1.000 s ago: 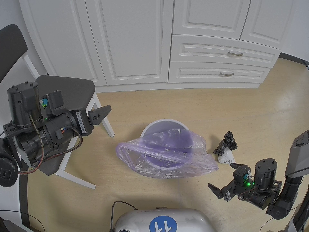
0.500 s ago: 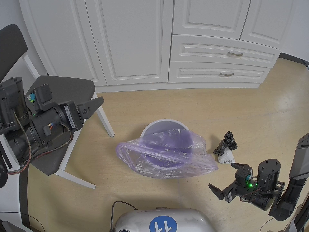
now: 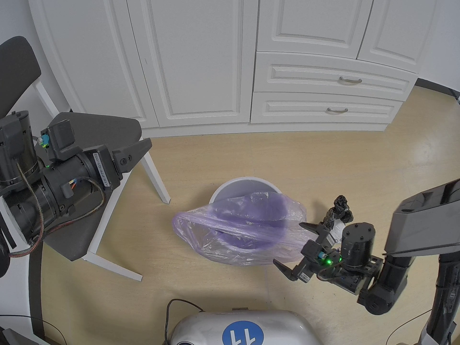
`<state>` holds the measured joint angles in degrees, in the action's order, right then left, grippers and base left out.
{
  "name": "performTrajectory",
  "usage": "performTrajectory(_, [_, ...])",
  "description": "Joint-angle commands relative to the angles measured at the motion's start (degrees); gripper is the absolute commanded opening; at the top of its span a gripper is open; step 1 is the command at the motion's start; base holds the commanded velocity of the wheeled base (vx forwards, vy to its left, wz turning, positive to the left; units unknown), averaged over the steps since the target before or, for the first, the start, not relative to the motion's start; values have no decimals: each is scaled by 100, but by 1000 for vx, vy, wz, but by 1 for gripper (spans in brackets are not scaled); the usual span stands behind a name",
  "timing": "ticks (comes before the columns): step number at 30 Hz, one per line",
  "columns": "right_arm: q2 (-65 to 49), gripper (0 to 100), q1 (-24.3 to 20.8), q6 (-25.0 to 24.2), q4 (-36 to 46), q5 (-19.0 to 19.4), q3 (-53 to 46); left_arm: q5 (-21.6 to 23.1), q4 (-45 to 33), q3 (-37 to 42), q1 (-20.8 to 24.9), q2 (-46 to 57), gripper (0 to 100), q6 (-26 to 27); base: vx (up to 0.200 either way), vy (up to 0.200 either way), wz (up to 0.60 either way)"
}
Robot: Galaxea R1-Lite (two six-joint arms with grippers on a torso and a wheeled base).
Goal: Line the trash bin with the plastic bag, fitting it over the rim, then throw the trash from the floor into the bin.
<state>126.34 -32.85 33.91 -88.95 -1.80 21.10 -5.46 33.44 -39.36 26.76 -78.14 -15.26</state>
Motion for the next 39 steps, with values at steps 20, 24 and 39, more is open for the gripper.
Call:
performTrajectory(20, [1832,100,578,309,-105,216,2056,-16,49,-28,-127,-325,100,41,0,0,0])
performTrajectory(24, [2026,100,578,265,-105,154,2346,-16,66,-28,-145,-325,100,41,0,0,0])
performTrajectory(39, [1964,0,490,-298,-105,145,2513,-8,66,-45,-197,-360,100,41,0,0,0])
